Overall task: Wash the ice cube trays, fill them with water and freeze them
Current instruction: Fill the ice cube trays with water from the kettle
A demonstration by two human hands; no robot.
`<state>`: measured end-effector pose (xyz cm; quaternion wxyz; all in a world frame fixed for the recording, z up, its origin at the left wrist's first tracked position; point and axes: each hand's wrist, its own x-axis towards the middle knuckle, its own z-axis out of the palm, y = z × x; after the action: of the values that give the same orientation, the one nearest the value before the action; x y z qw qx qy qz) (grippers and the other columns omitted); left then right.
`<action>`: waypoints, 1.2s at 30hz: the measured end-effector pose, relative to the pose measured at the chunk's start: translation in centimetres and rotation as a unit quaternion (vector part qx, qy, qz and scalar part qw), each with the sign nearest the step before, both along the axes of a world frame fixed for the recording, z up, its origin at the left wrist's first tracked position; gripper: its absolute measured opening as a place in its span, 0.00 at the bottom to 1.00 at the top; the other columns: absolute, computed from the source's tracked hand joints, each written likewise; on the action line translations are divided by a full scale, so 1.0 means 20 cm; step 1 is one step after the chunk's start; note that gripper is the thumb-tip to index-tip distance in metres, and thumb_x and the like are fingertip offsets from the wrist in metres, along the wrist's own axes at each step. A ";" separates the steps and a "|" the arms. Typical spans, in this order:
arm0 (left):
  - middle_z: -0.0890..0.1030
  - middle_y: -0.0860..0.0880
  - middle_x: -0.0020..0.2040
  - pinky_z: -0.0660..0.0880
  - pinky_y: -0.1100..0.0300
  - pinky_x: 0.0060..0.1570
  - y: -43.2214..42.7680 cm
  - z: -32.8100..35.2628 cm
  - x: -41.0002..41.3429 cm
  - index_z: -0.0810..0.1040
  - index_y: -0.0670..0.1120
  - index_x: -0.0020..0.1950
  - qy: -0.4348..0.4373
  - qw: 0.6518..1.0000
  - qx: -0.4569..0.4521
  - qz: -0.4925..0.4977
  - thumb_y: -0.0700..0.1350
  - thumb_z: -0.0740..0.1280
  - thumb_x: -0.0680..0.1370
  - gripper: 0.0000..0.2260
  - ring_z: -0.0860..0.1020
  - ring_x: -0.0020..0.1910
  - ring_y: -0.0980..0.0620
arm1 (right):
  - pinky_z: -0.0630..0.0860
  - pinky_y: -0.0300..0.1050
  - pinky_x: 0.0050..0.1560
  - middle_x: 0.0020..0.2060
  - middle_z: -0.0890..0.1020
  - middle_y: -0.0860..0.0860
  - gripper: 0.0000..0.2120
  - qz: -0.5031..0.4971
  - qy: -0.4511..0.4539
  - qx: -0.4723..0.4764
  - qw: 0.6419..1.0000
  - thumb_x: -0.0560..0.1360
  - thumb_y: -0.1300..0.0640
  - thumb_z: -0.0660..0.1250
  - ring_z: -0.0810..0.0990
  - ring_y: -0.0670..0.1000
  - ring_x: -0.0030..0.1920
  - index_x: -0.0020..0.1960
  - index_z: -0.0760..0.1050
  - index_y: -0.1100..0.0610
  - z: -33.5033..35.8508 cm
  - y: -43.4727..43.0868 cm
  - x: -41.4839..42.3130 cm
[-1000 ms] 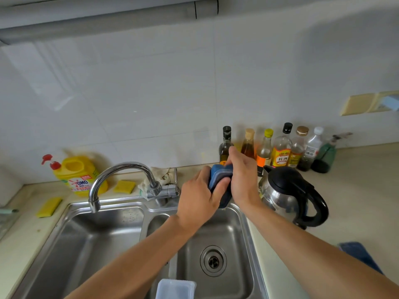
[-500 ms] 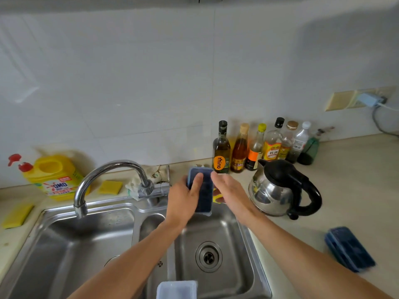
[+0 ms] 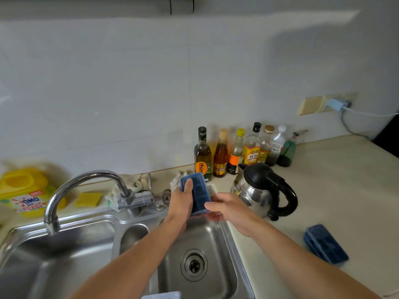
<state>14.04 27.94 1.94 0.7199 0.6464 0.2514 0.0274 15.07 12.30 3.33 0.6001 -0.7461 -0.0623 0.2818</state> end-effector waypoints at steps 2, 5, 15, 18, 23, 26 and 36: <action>0.84 0.46 0.48 0.81 0.59 0.35 -0.13 0.01 0.02 0.76 0.49 0.54 -0.005 1.000 0.011 -0.013 0.54 0.59 0.85 0.11 0.85 0.40 0.51 | 0.83 0.47 0.51 0.48 0.87 0.57 0.07 -0.002 0.005 0.004 1.000 0.79 0.59 0.70 0.87 0.55 0.49 0.55 0.81 0.60 0.00 -0.13 0.02; 0.84 0.44 0.51 0.82 0.48 0.51 -0.37 0.02 0.05 0.77 0.47 0.57 -0.008 0.997 0.068 -0.031 0.54 0.58 0.85 0.13 0.84 0.49 0.45 | 0.82 0.44 0.49 0.47 0.87 0.55 0.07 -0.004 -0.001 0.000 1.000 0.80 0.58 0.69 0.87 0.51 0.47 0.56 0.81 0.59 0.00 -0.38 0.03; 0.82 0.45 0.47 0.82 0.55 0.35 -1.40 -0.12 -0.05 0.73 0.50 0.56 0.037 0.978 0.096 -0.182 0.60 0.60 0.82 0.14 0.82 0.34 0.53 | 0.82 0.47 0.47 0.49 0.87 0.56 0.09 -0.115 0.052 -0.022 0.992 0.80 0.60 0.69 0.87 0.56 0.49 0.59 0.76 0.58 -0.12 -1.60 0.01; 0.83 0.42 0.48 0.83 0.53 0.37 -1.62 -0.17 -0.04 0.74 0.46 0.61 0.054 0.970 0.108 -0.211 0.51 0.64 0.83 0.11 0.82 0.35 0.53 | 0.81 0.46 0.43 0.44 0.88 0.56 0.05 -0.120 0.073 -0.045 0.989 0.80 0.61 0.68 0.87 0.54 0.44 0.56 0.75 0.59 -0.21 -1.82 -0.01; 0.85 0.43 0.43 0.83 0.55 0.37 -1.81 -0.28 -0.04 0.76 0.43 0.55 0.104 0.958 0.132 -0.231 0.42 0.64 0.83 0.04 0.84 0.35 0.52 | 0.77 0.45 0.40 0.44 0.84 0.58 0.04 -0.116 0.065 -0.121 0.984 0.79 0.63 0.65 0.82 0.53 0.41 0.54 0.75 0.59 -0.34 -1.95 -0.03; 0.86 0.43 0.42 0.84 0.54 0.38 -1.84 -0.34 -0.05 0.78 0.42 0.53 0.129 0.961 0.125 -0.212 0.39 0.64 0.82 0.04 0.86 0.36 0.49 | 0.76 0.46 0.39 0.43 0.80 0.55 0.08 -0.092 0.042 -0.178 0.979 0.77 0.66 0.62 0.78 0.53 0.41 0.54 0.76 0.60 -0.40 -1.95 -0.03; 0.86 0.39 0.42 0.84 0.53 0.39 -1.81 -0.47 -0.03 0.79 0.41 0.61 0.182 0.953 0.059 -0.233 0.37 0.67 0.80 0.09 0.86 0.39 0.45 | 0.75 0.45 0.41 0.41 0.81 0.51 0.09 -0.071 0.015 -0.247 0.966 0.77 0.64 0.62 0.78 0.50 0.39 0.54 0.78 0.57 -0.55 -1.95 -0.03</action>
<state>13.51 -8.22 -7.55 0.6087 0.7223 0.2190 -0.2445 14.53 -26.66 -7.74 0.4161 -0.8696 0.0714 0.2561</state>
